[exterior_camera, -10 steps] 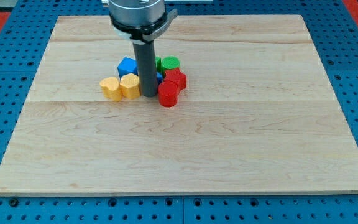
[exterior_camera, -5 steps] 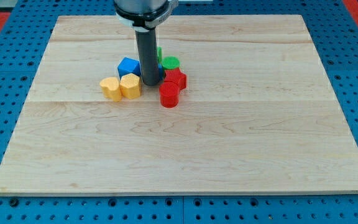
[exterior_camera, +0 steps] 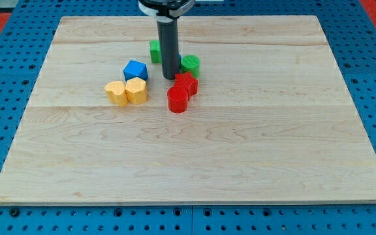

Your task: Place the blue triangle close to the right of the green star

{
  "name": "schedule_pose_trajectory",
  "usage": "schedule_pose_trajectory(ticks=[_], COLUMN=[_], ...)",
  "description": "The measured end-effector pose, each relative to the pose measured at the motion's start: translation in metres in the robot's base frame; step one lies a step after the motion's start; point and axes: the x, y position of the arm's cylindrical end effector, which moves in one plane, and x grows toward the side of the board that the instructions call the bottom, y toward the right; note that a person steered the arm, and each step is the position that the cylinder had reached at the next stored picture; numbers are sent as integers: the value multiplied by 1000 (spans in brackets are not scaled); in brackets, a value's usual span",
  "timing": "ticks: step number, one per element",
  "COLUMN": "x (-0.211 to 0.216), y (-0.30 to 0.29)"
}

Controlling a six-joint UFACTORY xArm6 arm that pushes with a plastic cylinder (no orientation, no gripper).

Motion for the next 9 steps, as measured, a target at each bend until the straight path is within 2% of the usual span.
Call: schedule_pose_trajectory(ticks=[1,3,5,7,9], x=[-28,-18,1,2,7], y=[7,8,-31,-58,-61])
